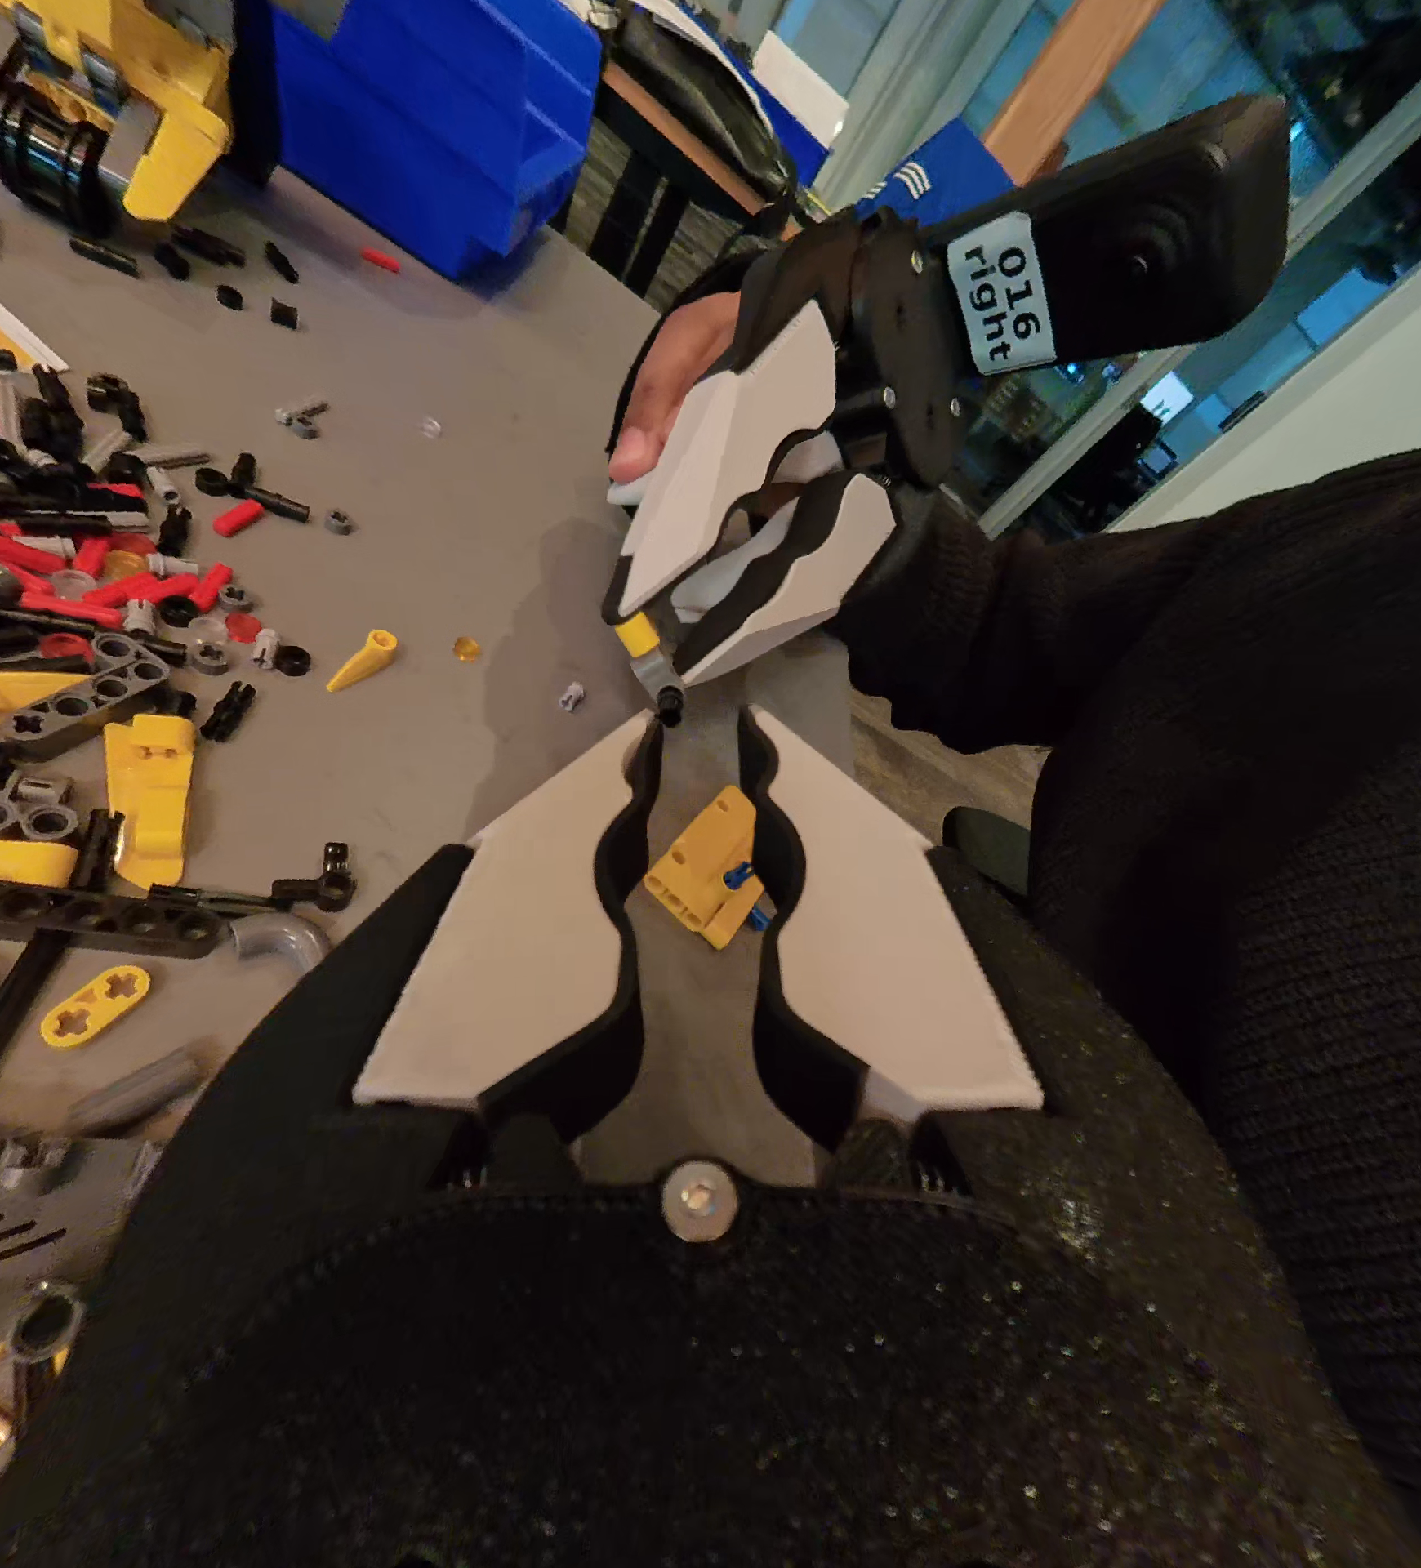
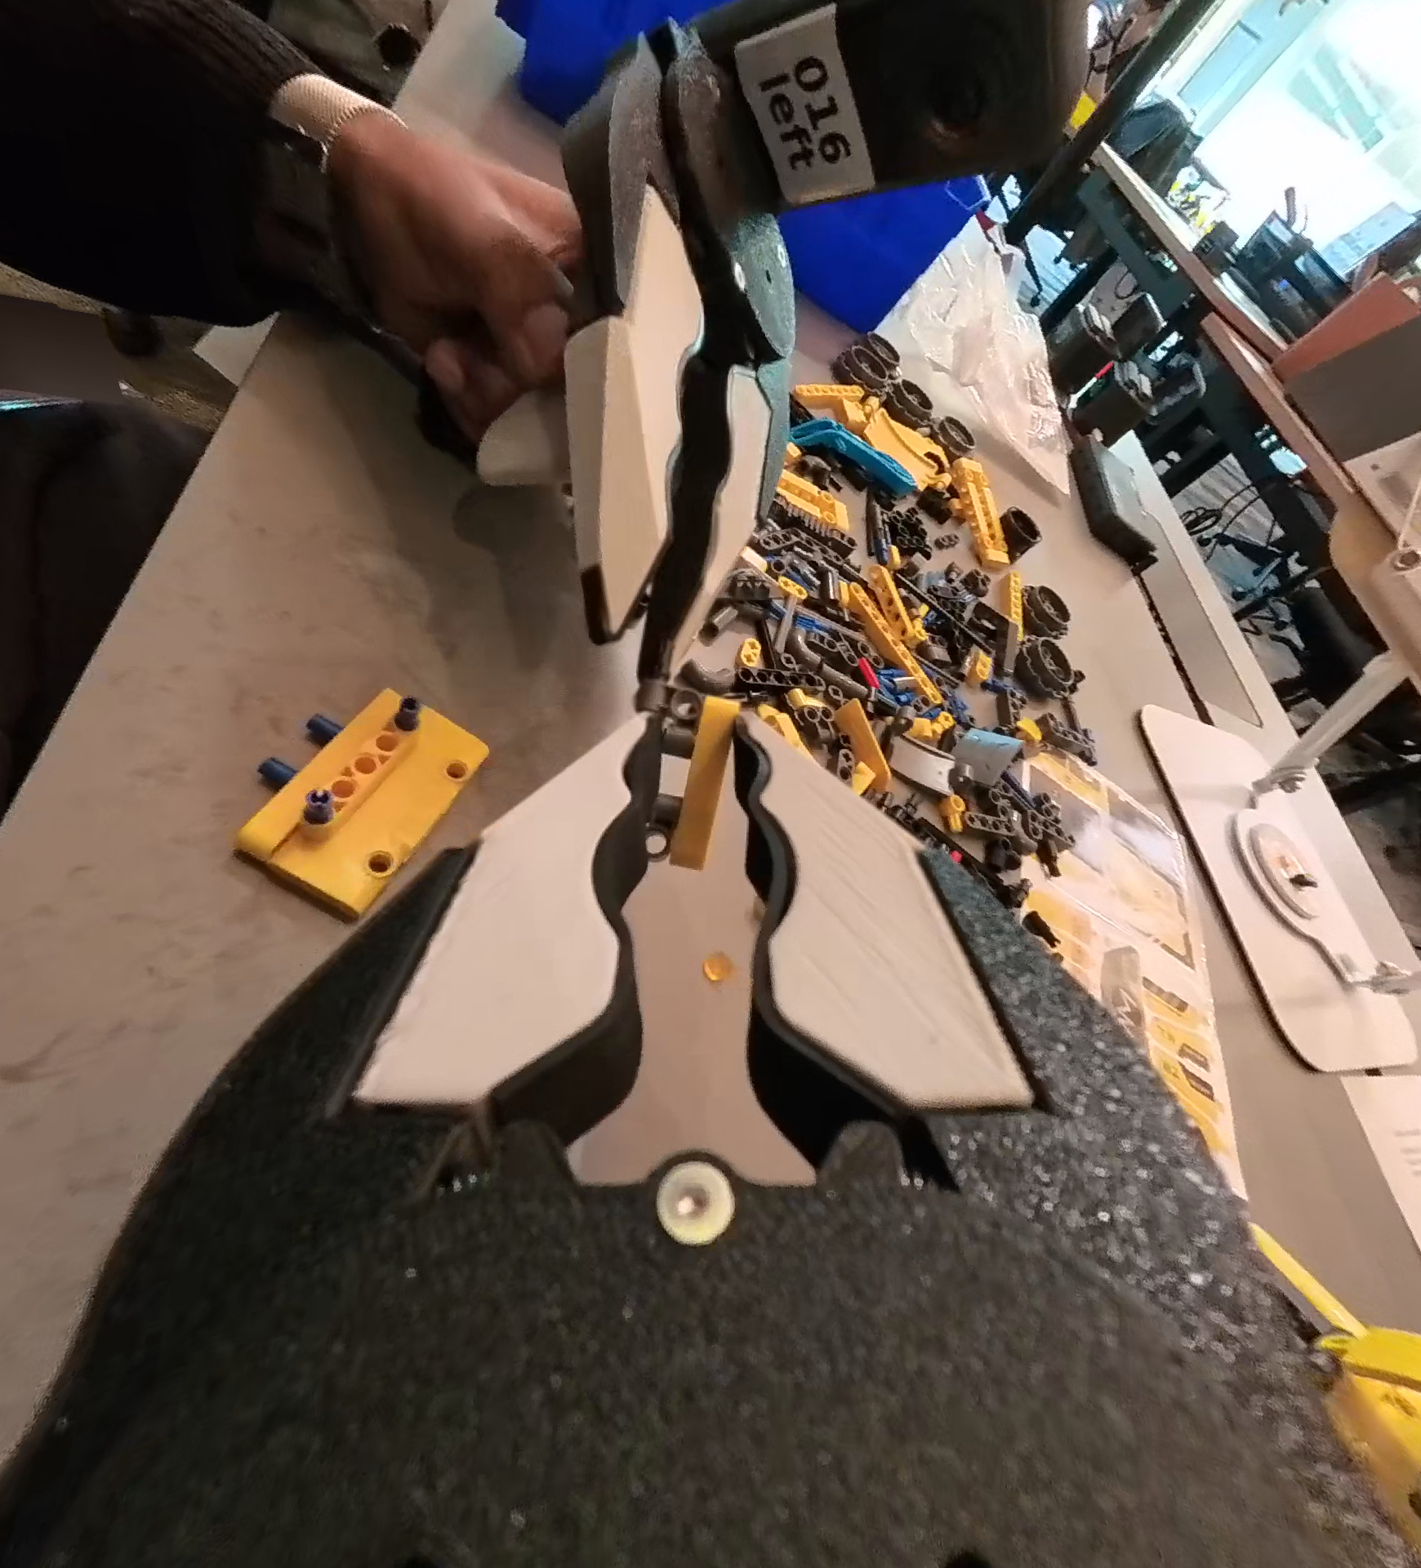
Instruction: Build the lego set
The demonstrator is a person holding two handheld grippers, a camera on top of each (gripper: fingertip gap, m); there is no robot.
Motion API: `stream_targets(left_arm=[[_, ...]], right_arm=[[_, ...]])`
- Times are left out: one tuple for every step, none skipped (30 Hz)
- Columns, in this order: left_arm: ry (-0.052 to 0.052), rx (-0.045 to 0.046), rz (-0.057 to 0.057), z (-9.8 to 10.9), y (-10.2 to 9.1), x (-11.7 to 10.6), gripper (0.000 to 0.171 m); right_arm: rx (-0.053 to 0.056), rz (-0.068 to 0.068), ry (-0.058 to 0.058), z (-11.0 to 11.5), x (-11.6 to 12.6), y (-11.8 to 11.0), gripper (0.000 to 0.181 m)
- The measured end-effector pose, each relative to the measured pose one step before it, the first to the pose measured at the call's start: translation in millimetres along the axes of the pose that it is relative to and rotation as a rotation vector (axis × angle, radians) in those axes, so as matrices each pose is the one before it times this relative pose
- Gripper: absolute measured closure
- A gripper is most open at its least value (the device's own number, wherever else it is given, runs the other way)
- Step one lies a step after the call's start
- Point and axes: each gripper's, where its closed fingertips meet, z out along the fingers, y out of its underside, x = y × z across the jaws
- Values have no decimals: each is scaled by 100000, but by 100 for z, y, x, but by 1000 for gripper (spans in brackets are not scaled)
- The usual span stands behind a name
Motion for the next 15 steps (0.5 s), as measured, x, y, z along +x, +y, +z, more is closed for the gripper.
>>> stream_targets(left_arm=[[-173, 655, -234, -65, -85, -46, 160], [-273, 697, 63, -75, -90, -29, 163], [-499, 643, 72, -57, -86, -56, 166], [-686, 182, -125, -9, -23, -93, 171], [101, -171, -155, 9, 23, -4, 171], [-1, -187, -120, 14, 19, -9, 171], [-34, -267, 88, 32, 34, 6, 171], [19, -173, 171, 17, 23, 19, 171], [226, -60, 80, -4, 8, 43, 171], [332, -130, -9, 7, 22, 41, 171], [-5, -115, -34, 11, 6, -5, 171], [-257, -336, 5, 19, 42, -25, 171], [-364, -217, 39, 28, 25, -42, 171], [-123, 104, 112, -12, -5, -2, 171], [325, 485, 413, -52, -61, 80, 171]], right_arm=[[394, 190, 77, -7, 19, -50, 166], [654, 448, -197, -16, -13, -97, 166], [564, 416, -215, -31, -18, -84, 166], [403, 209, -201, -23, -17, -67, 166], [20, -164, -48, -10, -22, -26, 166], [-239, -510, 73, 1, -26, 32, 166], [-124, -516, 61, -6, -21, 15, 166], [47, -170, -91, -7, -25, -16, 166], [197, 139, -350, 5, -64, -26, 166], [202, 143, -353, 5, -64, -27, 166], [-26, 137, -245, 35, -46, 10, 166], [-289, 211, -181, 37, -36, 52, 166], [-236, 425, -76, 23, -8, 33, 166], [200, 827, -83, 8, 18, -37, 166], [698, 1238, -142, -12, 28, -130, 166]])
